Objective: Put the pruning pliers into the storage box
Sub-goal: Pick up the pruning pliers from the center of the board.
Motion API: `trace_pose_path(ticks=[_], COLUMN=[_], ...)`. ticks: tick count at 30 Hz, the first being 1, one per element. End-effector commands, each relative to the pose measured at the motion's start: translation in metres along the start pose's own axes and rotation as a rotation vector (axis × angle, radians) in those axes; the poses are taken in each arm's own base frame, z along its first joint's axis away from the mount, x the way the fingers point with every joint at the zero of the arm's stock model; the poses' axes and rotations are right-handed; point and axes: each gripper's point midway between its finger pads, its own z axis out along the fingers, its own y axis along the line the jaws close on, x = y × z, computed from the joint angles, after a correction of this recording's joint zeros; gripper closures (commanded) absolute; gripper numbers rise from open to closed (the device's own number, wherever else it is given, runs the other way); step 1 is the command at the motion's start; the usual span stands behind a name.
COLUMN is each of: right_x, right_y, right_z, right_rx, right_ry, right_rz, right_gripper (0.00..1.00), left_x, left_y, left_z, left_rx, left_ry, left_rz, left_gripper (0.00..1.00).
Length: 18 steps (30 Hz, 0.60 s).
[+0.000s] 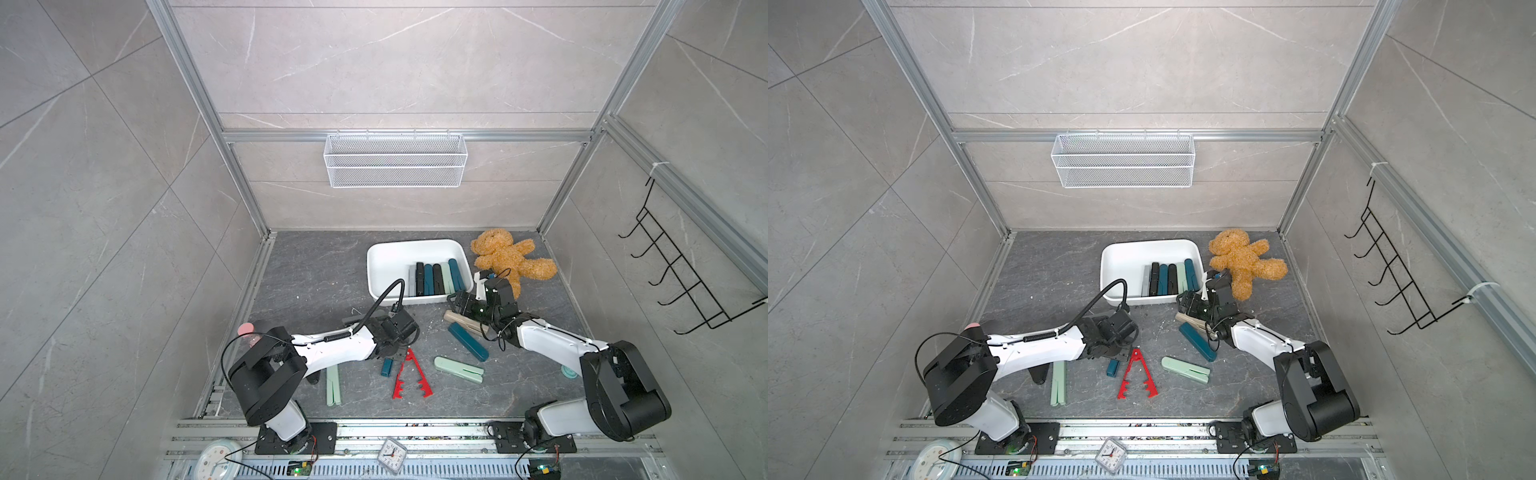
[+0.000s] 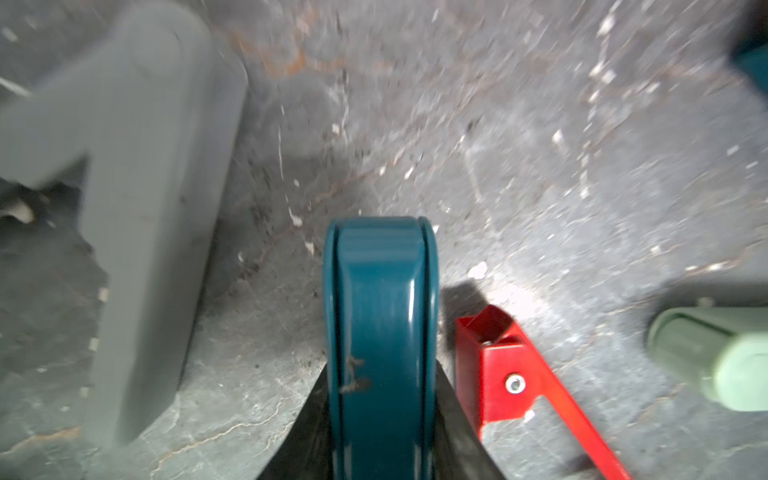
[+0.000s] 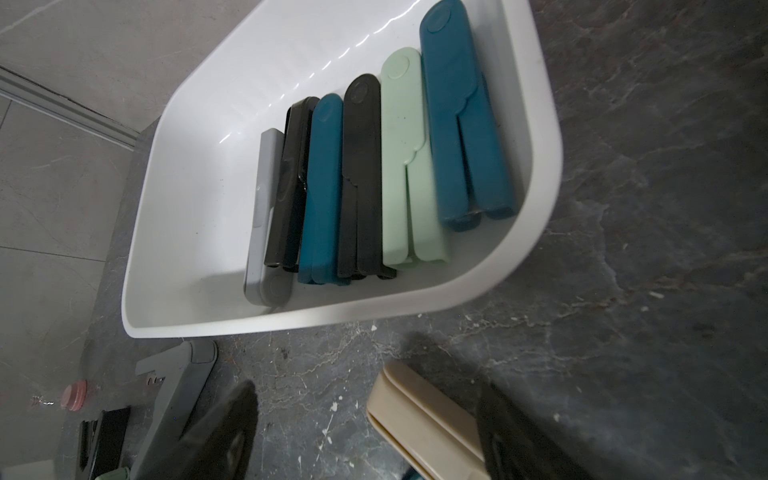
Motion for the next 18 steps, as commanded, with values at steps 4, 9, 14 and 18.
trace_pose_path(ticks=[4, 9, 14, 18], right_x=[-0.008, -0.019, -0.038, -0.055], right_y=[0.006, 0.016, 0.037, 0.055], right_z=[-0.004, -0.002, 0.004, 0.012], right_rx=[-0.019, -0.044, -0.096, -0.143], right_ry=[-0.025, -0.028, -0.025, -0.015], right_rz=[-0.003, -0.016, -0.045, -0.075], right_gripper=[0.17, 0.16, 0.16, 0.16], left_x=[-0.045, -0.073, -0.109, -0.139], left_y=[0.0, 0.006, 0.013, 0.019], left_z=[-0.037, -0.049, -0.058, -0.059], left_rx=[0.019, 0.037, 0.052, 0.059], left_ry=[-0.129, -0.164, -0.189, -0.197], left_rz=[0.01, -0.02, -0.047, -0.065], left_gripper=[0.78, 0.79, 0.79, 0.8])
